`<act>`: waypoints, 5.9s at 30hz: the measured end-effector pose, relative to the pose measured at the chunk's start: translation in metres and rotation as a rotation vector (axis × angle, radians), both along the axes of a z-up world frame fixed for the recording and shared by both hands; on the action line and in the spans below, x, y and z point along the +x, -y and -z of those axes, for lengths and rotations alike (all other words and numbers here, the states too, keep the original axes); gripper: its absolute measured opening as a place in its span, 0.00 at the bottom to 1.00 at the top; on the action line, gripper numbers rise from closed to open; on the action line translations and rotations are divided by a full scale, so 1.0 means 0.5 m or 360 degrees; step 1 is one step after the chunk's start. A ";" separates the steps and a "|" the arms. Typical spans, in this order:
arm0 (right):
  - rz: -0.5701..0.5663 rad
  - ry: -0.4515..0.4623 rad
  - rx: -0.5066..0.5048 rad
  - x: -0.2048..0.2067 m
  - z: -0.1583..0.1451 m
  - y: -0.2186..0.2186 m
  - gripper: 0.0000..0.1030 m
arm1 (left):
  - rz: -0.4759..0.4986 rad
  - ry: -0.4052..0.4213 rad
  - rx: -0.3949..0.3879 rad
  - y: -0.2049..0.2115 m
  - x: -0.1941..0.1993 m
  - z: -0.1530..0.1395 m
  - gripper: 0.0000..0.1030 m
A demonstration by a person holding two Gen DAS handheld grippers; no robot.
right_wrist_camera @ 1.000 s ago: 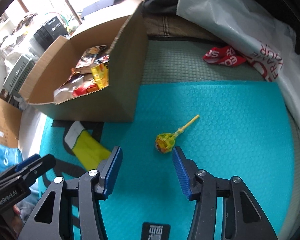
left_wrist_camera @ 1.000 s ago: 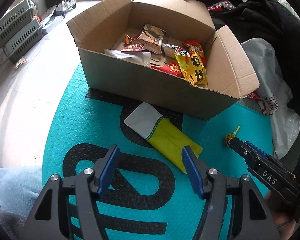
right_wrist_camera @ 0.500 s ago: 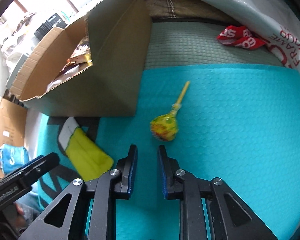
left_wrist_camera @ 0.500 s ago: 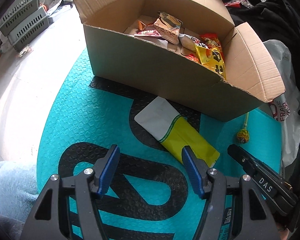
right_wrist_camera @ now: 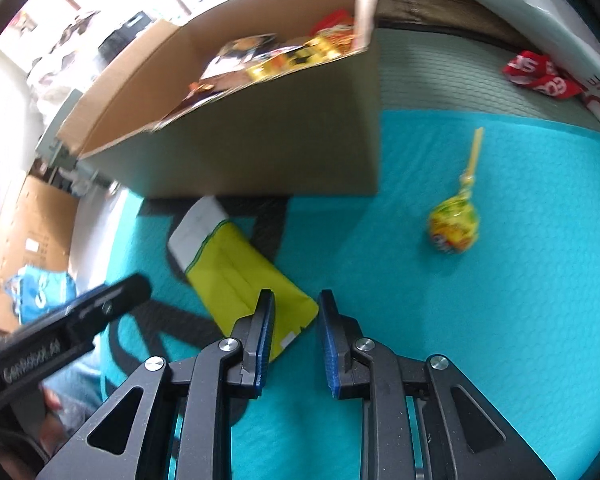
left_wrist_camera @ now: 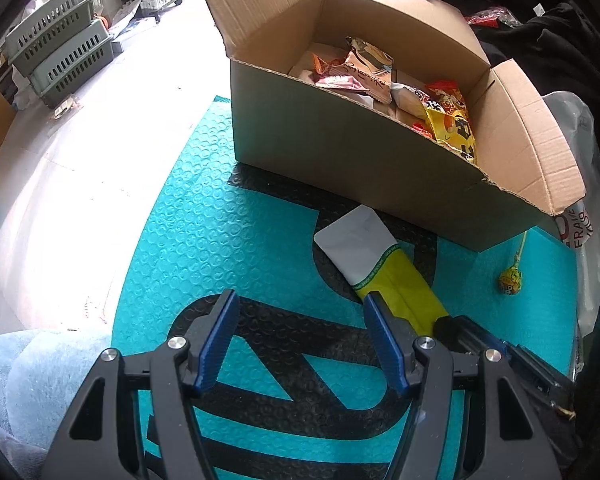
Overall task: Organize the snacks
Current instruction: 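Grasp the yellow-white pouch with the left tool while the right tool reaches the lollipop, then close the right tool on the yellow lollipop head and lift it, then carry the pouch and lollipop over the box with both tools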
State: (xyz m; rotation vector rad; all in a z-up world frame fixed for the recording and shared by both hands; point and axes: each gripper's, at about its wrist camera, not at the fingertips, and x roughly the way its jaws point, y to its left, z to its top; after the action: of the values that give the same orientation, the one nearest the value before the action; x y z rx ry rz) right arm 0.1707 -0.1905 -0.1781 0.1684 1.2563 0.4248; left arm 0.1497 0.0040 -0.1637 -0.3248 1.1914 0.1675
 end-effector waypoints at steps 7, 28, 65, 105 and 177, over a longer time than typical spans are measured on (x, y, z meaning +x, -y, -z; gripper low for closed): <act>-0.0110 -0.0053 0.0090 -0.044 0.001 -0.042 0.22 | 0.0056 -0.0009 -0.0071 0.007 0.007 0.007 0.61; 0.0197 0.0207 -0.0356 -0.006 -0.052 0.099 0.67 | 0.0117 -0.0122 0.0221 0.131 0.061 0.069 0.82; 0.0004 0.0104 -0.0202 -0.097 -0.015 0.040 0.26 | 0.0303 -0.0076 0.0074 0.114 -0.086 0.044 0.42; 0.0007 0.0159 -0.0118 -0.236 -0.113 0.047 0.25 | 0.0543 0.0102 0.0030 0.121 -0.188 -0.090 0.41; -0.0169 0.0449 -0.0198 0.346 -0.207 -0.099 0.25 | 0.0487 0.0303 0.0172 0.009 0.379 -0.140 0.41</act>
State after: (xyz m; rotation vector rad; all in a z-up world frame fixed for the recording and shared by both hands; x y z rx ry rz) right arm 0.3436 -0.1409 -0.0744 -0.0632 1.0128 0.4434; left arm 0.3393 -0.0004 -0.0935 -0.0590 1.0247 -0.0646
